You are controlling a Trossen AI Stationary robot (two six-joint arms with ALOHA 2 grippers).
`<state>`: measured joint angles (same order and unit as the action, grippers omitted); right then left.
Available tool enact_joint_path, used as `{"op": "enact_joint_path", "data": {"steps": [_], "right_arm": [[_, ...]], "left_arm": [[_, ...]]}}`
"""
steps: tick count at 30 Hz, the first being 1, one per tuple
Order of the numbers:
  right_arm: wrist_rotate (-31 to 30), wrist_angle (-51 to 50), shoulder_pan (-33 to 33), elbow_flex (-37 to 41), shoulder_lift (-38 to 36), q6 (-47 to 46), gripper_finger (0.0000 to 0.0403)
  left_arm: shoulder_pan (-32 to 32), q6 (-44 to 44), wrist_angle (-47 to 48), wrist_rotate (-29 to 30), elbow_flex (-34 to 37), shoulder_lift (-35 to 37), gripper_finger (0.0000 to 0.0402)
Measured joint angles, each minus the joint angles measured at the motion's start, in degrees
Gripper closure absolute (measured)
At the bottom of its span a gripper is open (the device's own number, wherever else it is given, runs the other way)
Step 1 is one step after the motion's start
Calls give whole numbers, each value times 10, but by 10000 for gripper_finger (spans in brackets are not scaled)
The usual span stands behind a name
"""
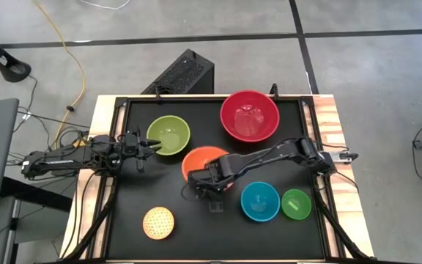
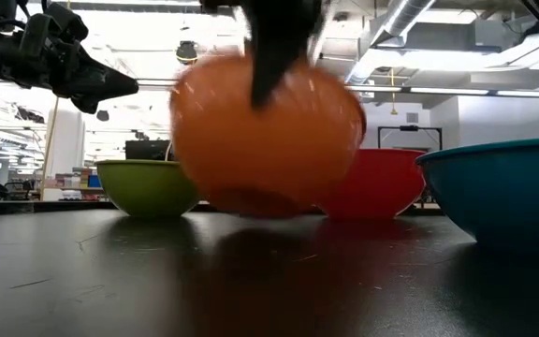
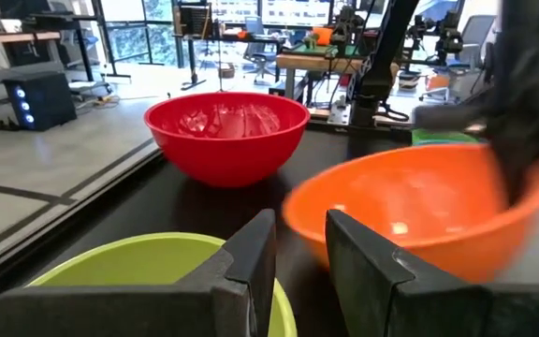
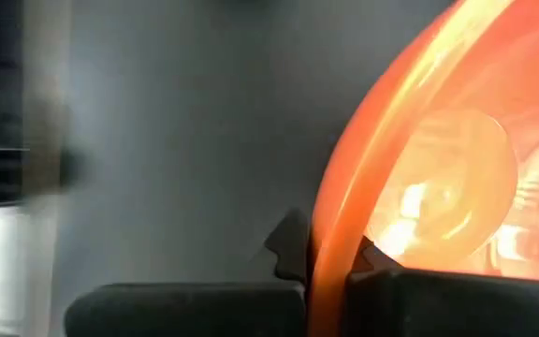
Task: Nest bowls inside each other
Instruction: Stack the orange bowl on top of the red bowl
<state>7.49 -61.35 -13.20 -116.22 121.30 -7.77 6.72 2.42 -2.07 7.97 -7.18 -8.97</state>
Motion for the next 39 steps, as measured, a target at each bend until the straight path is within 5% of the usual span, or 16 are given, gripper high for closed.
{"op": "enact_joint_path", "data": {"steps": [6,14,18,26,33,39], "right_arm": [[5,-59,2,-105,-37,38,387],[-196,-241,29,-138,-131,8,387],[-245,-263,69,-117,-169,-4,387],[-253,-230,186,27,-230,23,387],[-189,-50,273,231,-289,66,387],[-162,17,312,327,-293,67,387]], "left_arm": [[0,0,0,0,0,0,315],[0,0,0,0,0,0,315],[0,3,0,0,0,0,315],[0,4,0,0,0,0,315],[0,14,0,0,0,0,315],[0,15,0,0,0,0,315]]}}
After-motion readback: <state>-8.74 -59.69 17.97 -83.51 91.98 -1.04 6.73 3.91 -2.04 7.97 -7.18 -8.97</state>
